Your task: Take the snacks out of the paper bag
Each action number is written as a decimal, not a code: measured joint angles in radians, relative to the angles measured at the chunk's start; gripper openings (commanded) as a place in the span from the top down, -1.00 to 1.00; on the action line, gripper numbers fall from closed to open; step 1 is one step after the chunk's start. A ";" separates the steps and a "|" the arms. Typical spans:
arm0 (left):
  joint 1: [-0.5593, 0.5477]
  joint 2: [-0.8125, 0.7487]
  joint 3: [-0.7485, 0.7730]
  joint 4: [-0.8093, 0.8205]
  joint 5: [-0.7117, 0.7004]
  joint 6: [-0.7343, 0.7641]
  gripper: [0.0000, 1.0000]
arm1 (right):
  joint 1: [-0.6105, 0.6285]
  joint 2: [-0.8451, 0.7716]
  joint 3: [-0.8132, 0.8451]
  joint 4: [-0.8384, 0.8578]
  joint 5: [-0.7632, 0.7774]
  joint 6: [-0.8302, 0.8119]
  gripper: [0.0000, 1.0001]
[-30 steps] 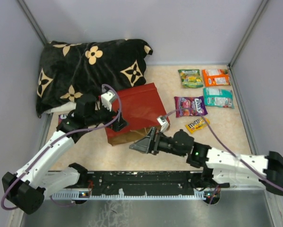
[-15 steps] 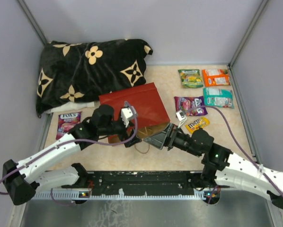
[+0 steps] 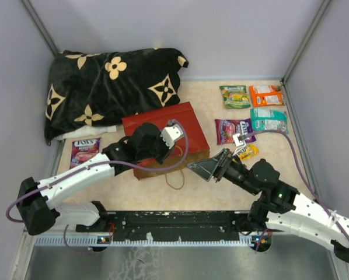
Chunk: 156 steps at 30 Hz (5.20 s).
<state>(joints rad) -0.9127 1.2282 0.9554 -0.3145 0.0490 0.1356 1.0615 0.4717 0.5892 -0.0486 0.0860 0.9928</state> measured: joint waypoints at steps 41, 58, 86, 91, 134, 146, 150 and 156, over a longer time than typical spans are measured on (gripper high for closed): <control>0.027 0.109 0.246 -0.001 -0.317 -0.132 1.00 | 0.001 1.597 -0.039 1.320 0.458 0.854 -0.08; 0.039 0.086 0.244 -0.031 -0.339 -0.131 1.00 | -0.025 1.698 0.274 1.093 0.393 0.982 0.61; 0.084 0.071 0.244 -0.024 -0.345 -0.132 1.00 | -0.041 1.366 0.056 0.769 0.199 0.807 -0.24; 0.084 0.071 0.244 -0.024 -0.345 -0.131 1.00 | -0.047 1.360 0.113 0.649 0.206 0.813 0.13; 0.084 0.071 0.240 -0.026 -0.358 -0.131 1.00 | -0.008 1.008 0.148 0.330 0.347 0.595 1.00; 0.098 0.070 0.240 -0.027 -0.400 -0.130 1.00 | 0.135 0.625 0.047 -0.029 0.214 0.235 1.00; 0.114 0.062 0.240 -0.028 -0.405 -0.131 1.00 | 0.193 0.472 0.049 -0.183 0.139 0.074 1.00; 0.137 0.058 0.240 -0.029 -0.406 -0.131 1.00 | 0.206 0.197 0.153 -0.361 0.107 -0.132 1.00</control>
<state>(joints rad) -0.7761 1.2861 1.1957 -0.3435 -0.3573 0.0044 1.2678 0.6689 0.7418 -0.4095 0.1932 0.8608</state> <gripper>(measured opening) 0.014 0.005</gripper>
